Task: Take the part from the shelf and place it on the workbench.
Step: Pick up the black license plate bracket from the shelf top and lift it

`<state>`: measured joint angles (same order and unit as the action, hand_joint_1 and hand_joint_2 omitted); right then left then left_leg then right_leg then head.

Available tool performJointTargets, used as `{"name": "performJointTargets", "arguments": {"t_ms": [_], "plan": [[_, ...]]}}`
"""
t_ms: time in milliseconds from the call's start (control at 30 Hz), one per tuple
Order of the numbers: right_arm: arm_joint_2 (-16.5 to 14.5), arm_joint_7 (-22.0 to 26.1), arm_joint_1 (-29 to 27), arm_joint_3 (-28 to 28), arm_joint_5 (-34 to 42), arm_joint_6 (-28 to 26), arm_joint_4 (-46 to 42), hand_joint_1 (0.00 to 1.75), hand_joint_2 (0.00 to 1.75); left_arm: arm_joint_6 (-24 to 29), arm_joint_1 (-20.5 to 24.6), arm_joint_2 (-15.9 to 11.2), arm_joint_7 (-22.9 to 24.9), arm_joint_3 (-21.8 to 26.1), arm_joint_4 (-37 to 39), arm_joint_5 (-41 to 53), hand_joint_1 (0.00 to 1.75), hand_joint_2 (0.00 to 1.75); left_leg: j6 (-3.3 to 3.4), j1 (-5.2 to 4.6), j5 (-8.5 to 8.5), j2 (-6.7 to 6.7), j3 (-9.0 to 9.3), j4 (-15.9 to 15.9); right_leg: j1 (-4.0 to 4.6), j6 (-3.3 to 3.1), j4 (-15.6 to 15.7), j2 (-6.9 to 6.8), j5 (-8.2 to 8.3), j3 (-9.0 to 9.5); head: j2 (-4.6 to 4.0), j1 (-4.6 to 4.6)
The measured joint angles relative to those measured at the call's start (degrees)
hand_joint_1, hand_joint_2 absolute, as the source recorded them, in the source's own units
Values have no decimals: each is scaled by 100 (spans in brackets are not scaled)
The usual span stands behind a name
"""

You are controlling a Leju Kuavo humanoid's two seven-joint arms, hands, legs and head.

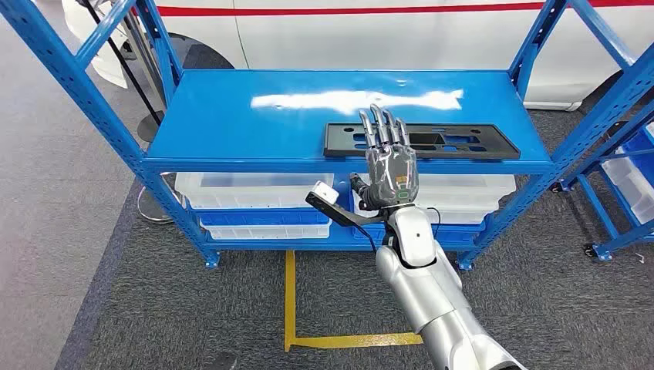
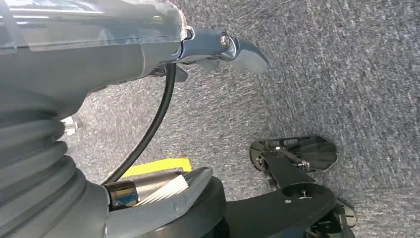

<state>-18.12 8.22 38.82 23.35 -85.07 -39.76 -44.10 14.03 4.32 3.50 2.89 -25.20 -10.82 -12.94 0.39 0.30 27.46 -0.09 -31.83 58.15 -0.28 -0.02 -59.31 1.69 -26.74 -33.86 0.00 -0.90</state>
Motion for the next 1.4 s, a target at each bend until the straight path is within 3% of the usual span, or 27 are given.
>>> {"name": "performJointTargets", "arguments": {"t_ms": [500,633,767,1100,1400], "plan": [[14,-23,-70,75,-58,1,-174,0,175,-1,11,0,11,-21,0,28,0,175,0,0,0,0,0,0,1,0,0,0,0,-1,0,0],[56,-401,6,203,-313,2,-51,0,175,-60,32,0,14,-48,0,67,0,175,0,0,0,0,0,0,0,0,0,0,0,-1,0,0],[246,-1107,383,723,-383,90,676,0,175,-138,104,0,17,-83,0,151,0,0,-1,0,-1,-2,1,1,-1,0,0,-4,1,2,0,0],[807,-1221,808,910,292,1453,2120,0,175,-173,44,-9,162,-92,24,143,0,0,1,-1,-2,-16,-7,5,-8,1,2,-14,1,-2,0,0],[1068,-1279,850,838,540,1619,2474,0,175,-100,-2,-15,185,-146,37,175,0,0,0,-1,-2,-15,-9,5,-7,1,2,-14,1,-5,0,0]]}}
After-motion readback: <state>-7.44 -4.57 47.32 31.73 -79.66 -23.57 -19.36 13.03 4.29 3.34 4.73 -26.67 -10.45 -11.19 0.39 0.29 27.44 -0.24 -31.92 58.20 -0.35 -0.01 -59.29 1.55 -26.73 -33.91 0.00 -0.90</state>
